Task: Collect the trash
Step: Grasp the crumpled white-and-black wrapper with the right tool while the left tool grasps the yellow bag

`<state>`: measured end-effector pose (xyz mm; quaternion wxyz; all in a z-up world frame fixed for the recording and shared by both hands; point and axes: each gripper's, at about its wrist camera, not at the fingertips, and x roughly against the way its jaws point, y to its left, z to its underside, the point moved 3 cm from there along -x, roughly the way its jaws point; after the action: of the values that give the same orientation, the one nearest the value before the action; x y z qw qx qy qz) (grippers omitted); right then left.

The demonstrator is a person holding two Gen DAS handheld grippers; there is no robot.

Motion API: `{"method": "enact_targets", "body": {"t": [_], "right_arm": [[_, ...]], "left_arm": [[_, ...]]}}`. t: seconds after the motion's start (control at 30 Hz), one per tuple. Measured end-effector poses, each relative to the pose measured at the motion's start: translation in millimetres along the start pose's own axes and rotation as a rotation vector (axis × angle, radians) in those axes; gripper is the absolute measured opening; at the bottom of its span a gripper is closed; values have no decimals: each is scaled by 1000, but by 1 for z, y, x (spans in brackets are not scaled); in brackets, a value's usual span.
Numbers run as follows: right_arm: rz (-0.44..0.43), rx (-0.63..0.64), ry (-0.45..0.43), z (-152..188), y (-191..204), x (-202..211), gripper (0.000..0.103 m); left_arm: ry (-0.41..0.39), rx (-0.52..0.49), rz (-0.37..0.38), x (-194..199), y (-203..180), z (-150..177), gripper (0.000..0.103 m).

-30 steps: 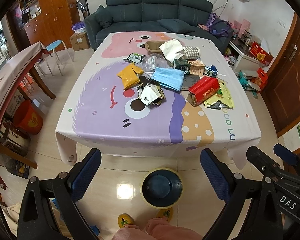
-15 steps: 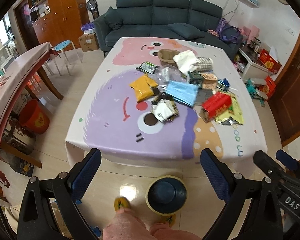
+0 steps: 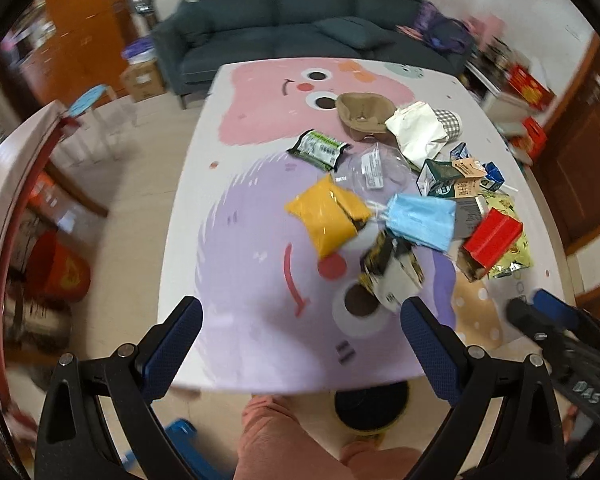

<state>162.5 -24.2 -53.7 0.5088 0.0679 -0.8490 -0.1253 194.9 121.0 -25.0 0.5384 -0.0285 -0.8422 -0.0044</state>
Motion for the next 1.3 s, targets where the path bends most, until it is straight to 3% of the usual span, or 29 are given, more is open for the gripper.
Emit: {"method": "enact_targets", "body": {"t": [0.17, 0.37, 0.53, 0.77, 0.83, 1.3], "right_arm": [[-8, -33, 68, -15, 30, -60, 66], [90, -74, 138, -16, 46, -118, 66], [133, -133, 103, -17, 49, -132, 66], [126, -231, 116, -17, 48, -144, 67], [135, -235, 151, -16, 47, -149, 67], [128, -233, 149, -22, 45, -145, 59]], "left_arm": [[59, -122, 80, -40, 18, -41, 98], [135, -306, 153, -93, 18, -71, 98], [190, -428, 205, -130, 8, -78, 98], [240, -467, 242, -158, 6, -86, 98], [238, -468, 251, -161, 5, -90, 98], [244, -506, 301, -174, -7, -103, 98]]}}
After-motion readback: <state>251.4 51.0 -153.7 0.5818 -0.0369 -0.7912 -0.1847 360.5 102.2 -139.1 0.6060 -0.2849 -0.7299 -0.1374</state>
